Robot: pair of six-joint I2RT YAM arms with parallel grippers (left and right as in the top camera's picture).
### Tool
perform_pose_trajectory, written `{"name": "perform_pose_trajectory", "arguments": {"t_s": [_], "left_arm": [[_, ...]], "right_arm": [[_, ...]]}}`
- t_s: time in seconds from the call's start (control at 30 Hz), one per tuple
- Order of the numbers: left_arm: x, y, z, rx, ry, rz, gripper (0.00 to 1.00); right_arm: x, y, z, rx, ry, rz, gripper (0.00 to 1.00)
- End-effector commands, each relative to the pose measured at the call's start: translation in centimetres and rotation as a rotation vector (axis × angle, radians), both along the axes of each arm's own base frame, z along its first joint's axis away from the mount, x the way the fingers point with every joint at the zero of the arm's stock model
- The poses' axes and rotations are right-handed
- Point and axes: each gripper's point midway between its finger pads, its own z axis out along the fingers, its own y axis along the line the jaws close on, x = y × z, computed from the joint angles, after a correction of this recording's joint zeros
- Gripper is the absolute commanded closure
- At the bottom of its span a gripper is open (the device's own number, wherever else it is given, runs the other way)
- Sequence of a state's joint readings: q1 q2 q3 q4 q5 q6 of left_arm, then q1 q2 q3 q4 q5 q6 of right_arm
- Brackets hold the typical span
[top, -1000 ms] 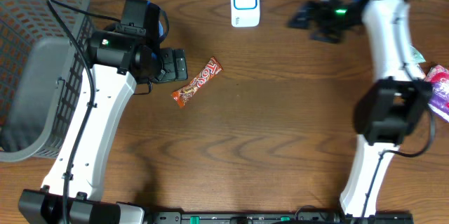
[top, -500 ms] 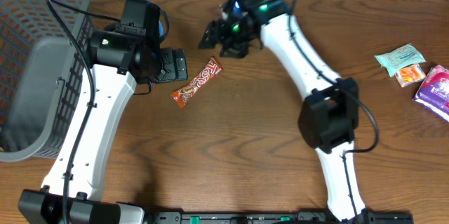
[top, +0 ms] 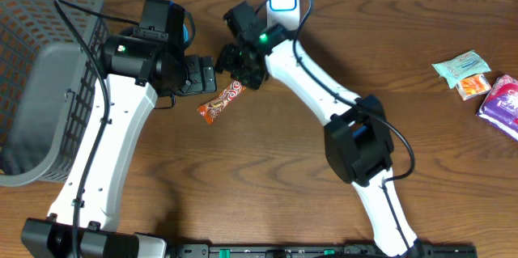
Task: Scan the item barcode
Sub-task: 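Move the right gripper to the red Top bar and grasp it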
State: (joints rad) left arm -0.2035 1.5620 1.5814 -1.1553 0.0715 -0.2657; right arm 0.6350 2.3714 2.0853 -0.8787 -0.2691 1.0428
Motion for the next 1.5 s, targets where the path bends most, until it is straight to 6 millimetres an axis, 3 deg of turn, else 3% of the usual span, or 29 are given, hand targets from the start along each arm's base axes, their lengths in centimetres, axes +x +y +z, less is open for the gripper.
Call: {"name": "perform_pose_trajectory", "arguments": {"t_s": [0.0, 0.2, 0.33, 0.6, 0.8, 0.9, 1.03, 1.3, 1.47], "left_arm": [[-0.1, 0.3, -0.3, 0.009, 0.010, 0.012, 0.02], [-0.1, 0.3, -0.3, 0.009, 0.010, 0.012, 0.02], [-0.1, 0.3, -0.3, 0.009, 0.010, 0.012, 0.02], [-0.1, 0.3, -0.3, 0.009, 0.010, 0.012, 0.02], [-0.1, 0.3, -0.3, 0.009, 0.010, 0.012, 0.02], [-0.1, 0.3, -0.3, 0.009, 0.010, 0.012, 0.02], [-0.1, 0.3, -0.3, 0.009, 0.010, 0.012, 0.02], [-0.1, 0.3, -0.3, 0.009, 0.010, 0.012, 0.02], [-0.1, 0.3, -0.3, 0.009, 0.010, 0.012, 0.02]], "right_arm": [[-1.1, -0.5, -2.3, -0.045, 0.055, -0.072, 0.31], [-2.9, -0.7, -4.3, -0.079, 0.098, -0.058, 0.31], [-3.1, -0.8, -5.3, -0.082, 0.101, -0.058, 0.52], [-4.0, -0.9, -7.5, -0.081, 0.111, -0.051, 0.55], [-4.7, -1.9, -7.9, -0.120, 0.104, 0.046, 0.92], [-5.7, -3.9, -8.3, -0.177, 0.154, 0.087, 0.98], [-6.7, -7.6, -8.5, -0.248, 0.203, 0.225, 0.99], [-9.1, -16.2, -7.3, -0.320, 0.408, 0.369, 0.99], [-9.6, -19.4, -5.9, -0.312, 0.475, 0.370, 0.92]]}}
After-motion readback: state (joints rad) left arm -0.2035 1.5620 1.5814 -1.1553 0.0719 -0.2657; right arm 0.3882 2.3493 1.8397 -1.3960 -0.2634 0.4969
